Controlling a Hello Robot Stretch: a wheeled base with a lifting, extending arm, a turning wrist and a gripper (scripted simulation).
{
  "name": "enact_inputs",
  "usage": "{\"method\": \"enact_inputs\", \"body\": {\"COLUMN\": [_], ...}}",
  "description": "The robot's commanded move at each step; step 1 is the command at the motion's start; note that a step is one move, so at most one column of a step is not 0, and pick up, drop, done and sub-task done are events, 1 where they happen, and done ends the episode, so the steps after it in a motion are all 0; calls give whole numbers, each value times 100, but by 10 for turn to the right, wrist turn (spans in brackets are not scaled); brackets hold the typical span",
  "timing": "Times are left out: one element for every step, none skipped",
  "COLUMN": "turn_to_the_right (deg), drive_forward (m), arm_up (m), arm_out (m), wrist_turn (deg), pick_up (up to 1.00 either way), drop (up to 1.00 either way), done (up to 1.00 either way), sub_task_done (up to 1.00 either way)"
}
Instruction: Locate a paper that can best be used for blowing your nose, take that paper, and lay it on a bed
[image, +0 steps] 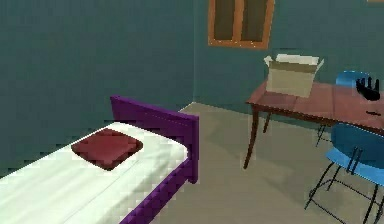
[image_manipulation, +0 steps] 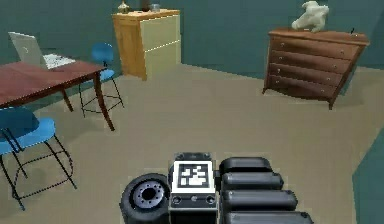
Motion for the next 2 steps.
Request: {"method": "enact_inputs", "body": {"turn_to_the_right": [0, -450], "drive_forward": [35, 0], "arm_up": [0, 0], "arm_out": [0, 0], "wrist_turn": [0, 0], "pick_up": [0, 0], "drop": [0, 0], "done": [0, 0], "sub_task_done": [0, 0]}}
